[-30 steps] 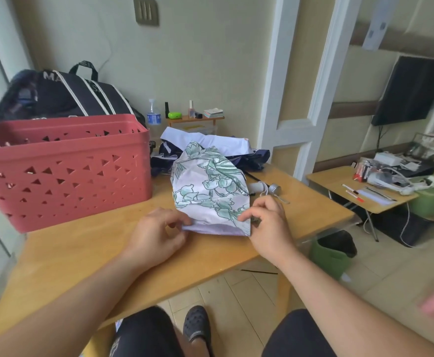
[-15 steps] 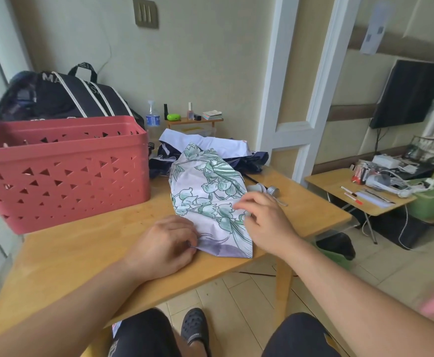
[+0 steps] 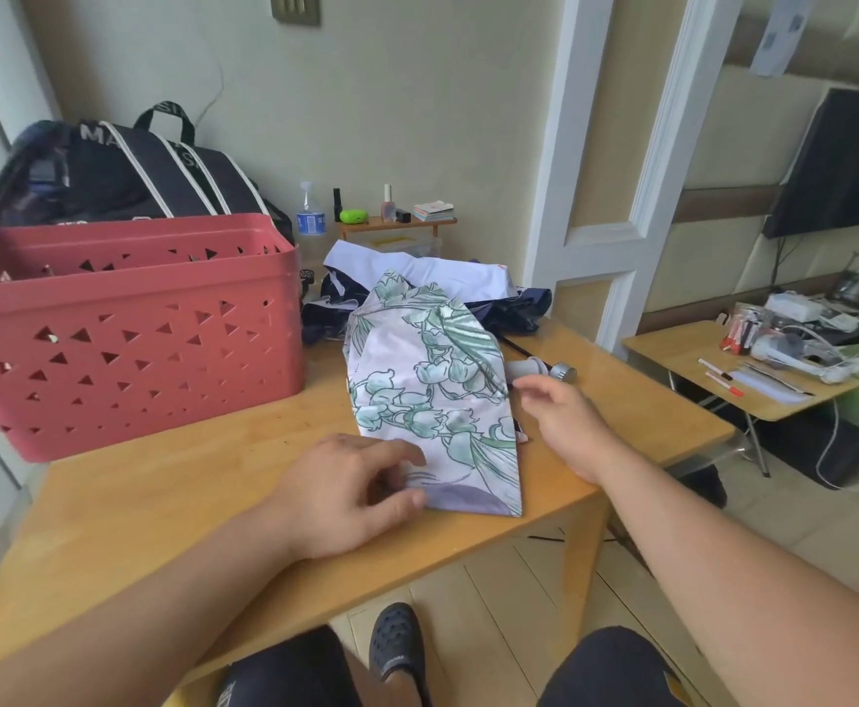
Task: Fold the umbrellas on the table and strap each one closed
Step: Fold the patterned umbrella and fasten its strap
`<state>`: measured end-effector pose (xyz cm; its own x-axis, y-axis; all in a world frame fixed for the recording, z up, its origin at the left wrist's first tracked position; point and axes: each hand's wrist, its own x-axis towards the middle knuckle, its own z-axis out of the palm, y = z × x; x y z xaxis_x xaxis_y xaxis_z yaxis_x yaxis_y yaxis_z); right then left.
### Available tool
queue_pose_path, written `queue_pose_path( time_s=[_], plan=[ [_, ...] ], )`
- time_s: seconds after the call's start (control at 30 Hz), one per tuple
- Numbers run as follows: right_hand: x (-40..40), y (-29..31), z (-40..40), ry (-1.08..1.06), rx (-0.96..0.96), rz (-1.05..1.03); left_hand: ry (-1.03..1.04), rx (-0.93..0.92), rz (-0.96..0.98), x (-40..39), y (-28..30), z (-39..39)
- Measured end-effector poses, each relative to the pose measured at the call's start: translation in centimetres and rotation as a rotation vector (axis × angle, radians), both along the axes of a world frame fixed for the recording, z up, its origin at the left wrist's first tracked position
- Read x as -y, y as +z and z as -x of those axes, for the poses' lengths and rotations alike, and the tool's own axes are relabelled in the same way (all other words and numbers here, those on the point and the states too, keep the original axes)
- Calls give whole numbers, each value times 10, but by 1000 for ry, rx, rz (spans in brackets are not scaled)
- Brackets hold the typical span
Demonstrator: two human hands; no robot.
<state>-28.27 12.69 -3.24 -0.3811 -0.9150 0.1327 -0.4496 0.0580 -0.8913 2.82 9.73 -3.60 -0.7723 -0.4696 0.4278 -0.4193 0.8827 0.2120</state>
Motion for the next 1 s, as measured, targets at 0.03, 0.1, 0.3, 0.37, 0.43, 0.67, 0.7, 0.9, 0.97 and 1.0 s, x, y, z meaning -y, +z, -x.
queue_pose_path(
  time_s=[0.03,0.1,0.3,0.37,0.43,0.67,0.7,0.9,0.97,1.0],
  plan=[
    [-3,-1,1,-16,-3,11,15,17,2,2,7,6],
    [-6,-4,-3,-7,-10,22,28,8,-5,9,20,23],
    [-10,-6,-5,-48,-44,64,119,357,63,34,21,66],
    [-11,-8,-6,-38,-94,72,148,571,-37,34,4,66],
    [-11,-8,-7,-48,-122,84,156,567,-136,34,-5,63],
    [-15,-6,-8,-87,-108,100,81,259,-127,32,-6,55],
    [-13,-6,-7,-73,-96,85,33,102,-87,28,-5,50],
    [-8,-11,-4,35,-49,-7,-155,74,140,15,-6,40],
    [-9,-9,-3,57,44,16,-104,18,269,19,-1,46],
    [-9,-8,-3,62,98,34,-71,-31,273,21,7,49]
  ],
)
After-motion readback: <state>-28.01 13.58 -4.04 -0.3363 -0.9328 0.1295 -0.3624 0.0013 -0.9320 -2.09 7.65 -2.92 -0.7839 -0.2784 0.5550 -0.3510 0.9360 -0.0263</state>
